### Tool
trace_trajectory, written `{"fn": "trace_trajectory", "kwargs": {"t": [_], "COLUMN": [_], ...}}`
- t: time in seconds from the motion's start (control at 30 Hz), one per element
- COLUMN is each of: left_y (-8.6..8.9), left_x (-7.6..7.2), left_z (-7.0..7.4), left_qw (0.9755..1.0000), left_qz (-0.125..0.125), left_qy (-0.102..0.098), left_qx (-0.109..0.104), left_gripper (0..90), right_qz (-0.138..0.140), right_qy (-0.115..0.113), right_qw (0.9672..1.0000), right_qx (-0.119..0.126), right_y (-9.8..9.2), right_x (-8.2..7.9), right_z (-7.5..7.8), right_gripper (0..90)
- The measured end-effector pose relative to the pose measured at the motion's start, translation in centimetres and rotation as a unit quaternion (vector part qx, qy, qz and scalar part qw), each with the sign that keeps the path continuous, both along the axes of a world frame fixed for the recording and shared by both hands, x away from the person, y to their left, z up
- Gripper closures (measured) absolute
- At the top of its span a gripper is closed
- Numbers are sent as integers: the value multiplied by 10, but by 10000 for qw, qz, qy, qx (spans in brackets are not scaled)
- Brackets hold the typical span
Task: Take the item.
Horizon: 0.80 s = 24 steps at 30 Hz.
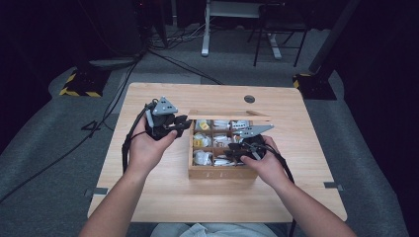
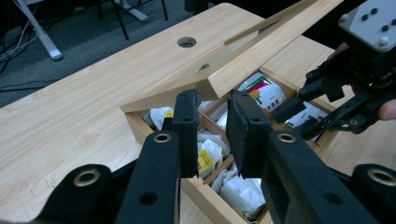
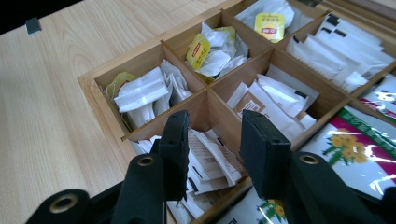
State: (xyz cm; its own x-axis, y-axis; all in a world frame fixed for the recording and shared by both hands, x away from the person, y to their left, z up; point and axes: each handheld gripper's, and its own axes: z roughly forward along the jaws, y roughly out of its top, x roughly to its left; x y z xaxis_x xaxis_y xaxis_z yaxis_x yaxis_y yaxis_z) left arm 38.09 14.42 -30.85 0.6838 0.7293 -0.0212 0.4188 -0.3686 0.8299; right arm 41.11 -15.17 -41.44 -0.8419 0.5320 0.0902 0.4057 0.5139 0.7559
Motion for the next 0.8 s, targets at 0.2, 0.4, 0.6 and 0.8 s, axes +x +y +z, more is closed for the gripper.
{"fn": "trace_trajectory", "kwargs": {"t": [0.2, 0.4, 0.6, 0.8], "left_y": [-1, -1, -1, -1], "left_x": [0, 0, 0, 0], "left_z": [1, 1, 1, 1], "left_qw": [10000, 10000, 10000, 10000], "left_qz": [5, 18, 8, 0], "left_qy": [0, -7, -4, -1], "left_qx": [28, 46, 79, 86], "left_gripper": [739, 739, 738, 738], "right_qz": [93, 52, 27, 28], "right_qy": [47, 66, 11, -56], "right_qw": [9998, 9993, 9986, 9974], "right_qx": [-177, -372, -535, -721], "right_y": [11, 16, 19, 23], "right_x": [1, 3, 4, 5], "right_z": [-10, -19, -23, -26], "right_gripper": [633, 671, 698, 732]}}
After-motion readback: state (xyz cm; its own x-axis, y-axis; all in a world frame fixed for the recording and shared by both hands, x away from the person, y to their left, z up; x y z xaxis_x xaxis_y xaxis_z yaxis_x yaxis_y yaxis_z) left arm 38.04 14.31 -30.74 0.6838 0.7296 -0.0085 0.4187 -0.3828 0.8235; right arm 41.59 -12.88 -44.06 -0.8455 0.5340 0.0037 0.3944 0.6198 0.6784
